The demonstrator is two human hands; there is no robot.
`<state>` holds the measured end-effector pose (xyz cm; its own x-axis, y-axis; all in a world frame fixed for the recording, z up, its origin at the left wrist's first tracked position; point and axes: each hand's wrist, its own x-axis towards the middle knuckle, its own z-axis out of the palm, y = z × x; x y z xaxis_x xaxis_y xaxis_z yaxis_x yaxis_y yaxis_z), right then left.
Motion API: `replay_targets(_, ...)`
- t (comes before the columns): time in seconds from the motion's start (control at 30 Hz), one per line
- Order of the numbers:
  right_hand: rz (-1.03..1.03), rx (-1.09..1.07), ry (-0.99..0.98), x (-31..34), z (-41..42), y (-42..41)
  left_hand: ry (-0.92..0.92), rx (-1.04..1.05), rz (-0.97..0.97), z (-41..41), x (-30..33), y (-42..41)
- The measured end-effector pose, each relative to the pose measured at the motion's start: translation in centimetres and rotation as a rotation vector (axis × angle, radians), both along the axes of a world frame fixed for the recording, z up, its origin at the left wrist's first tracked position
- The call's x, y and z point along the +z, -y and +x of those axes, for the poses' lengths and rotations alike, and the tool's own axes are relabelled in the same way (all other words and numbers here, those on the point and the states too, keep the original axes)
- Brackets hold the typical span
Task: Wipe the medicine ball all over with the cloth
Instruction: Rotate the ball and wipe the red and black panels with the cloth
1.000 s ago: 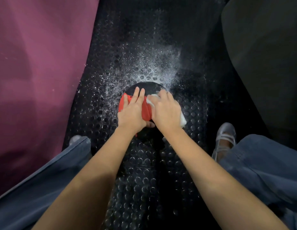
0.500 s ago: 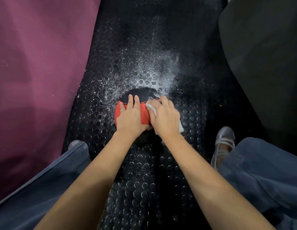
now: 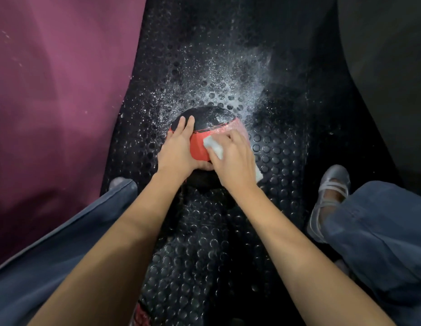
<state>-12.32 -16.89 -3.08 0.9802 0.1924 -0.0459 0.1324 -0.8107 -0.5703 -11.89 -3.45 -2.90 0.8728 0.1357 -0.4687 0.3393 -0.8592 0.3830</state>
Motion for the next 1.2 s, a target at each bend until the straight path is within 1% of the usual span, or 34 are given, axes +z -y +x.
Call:
replay_targets(0.13,-0.012,-0.03,0.074,-0.3,-1.1,0.9,-0.017,-0.007,0.014,-0.4,0.2,0.7)
replay_targets(0.23,-0.028,-0.039,0.02,0.3,1.2,-0.4,-0.019,0.003,0.022,-0.7,0.3,1.2)
replay_targets(0.3,-0.044,-0.04,0.036,0.6,2.0,-0.8,-0.023,0.004,0.037,-0.8,0.2,1.3)
replay_targets(0.4,-0.062,-0.035,0.073,-0.1,0.0,0.1,-0.026,0.02,0.032,-0.6,0.3,1.1)
replay_targets(0.47,-0.046,-0.073,0.105,-0.3,-1.7,1.0,-0.025,0.018,0.029,-0.5,0.4,1.1)
replay_targets(0.57,-0.039,-0.079,0.102,0.1,0.1,0.3,-0.018,0.026,0.037,-0.9,0.3,1.4)
replay_targets(0.7,-0.062,-0.011,0.114,0.9,2.5,-1.7,-0.009,0.062,0.035,-1.2,0.2,1.6)
replay_targets(0.8,-0.079,0.044,0.131,0.2,0.2,-0.3,-0.015,0.076,0.021,-0.9,0.3,1.3)
replay_targets(0.9,-0.107,0.014,0.172,-0.2,-1.4,1.0,0.001,0.06,0.017,-1.1,0.2,1.4)
replay_targets(0.97,-0.097,0.041,0.2,0.5,0.3,-0.4,0.037,0.048,0.013,-1.4,0.3,1.7)
replay_targets(1.07,-0.147,0.105,0.141,1.0,2.7,-2.3,0.067,0.016,0.006,-1.5,0.5,1.7)
replay_targets(1.13,-0.144,0.116,0.14,0.7,2.0,-1.9,0.031,0.042,-0.004,-1.1,0.4,1.2)
replay_targets(1.2,-0.115,0.075,0.174,-0.2,0.2,-0.1,-0.017,0.069,-0.007,-0.7,0.4,0.8)
